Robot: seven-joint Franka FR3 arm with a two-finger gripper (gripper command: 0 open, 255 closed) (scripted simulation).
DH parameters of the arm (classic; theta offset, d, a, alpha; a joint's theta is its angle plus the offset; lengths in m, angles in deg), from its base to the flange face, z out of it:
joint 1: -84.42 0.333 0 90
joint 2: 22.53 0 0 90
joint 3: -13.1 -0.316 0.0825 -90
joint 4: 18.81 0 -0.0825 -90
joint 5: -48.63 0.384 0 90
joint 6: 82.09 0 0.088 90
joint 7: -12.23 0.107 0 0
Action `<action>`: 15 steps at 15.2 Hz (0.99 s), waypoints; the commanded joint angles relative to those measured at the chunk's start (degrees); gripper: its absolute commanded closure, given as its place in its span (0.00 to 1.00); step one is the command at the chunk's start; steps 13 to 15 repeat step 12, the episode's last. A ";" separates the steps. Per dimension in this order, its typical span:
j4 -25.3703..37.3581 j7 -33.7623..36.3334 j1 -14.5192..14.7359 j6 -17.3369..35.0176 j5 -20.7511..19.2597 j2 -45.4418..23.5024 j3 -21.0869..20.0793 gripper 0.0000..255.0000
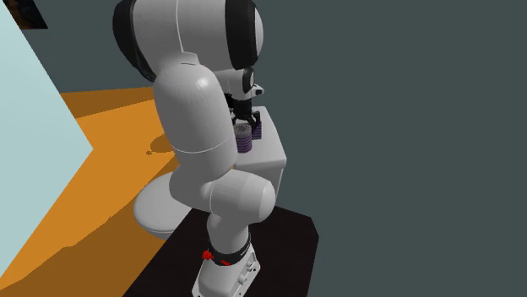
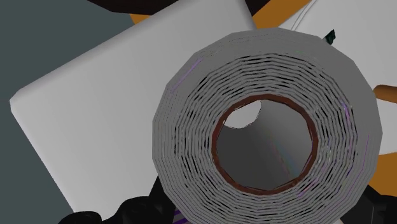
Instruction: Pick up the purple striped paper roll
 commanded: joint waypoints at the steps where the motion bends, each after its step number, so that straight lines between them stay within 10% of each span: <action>1: 0.56 -0.37 -0.03 -1.76 0.25 1.23 0.22 1.00; 15: 4.45 -0.83 0.04 -9.37 0.80 5.00 0.76 1.00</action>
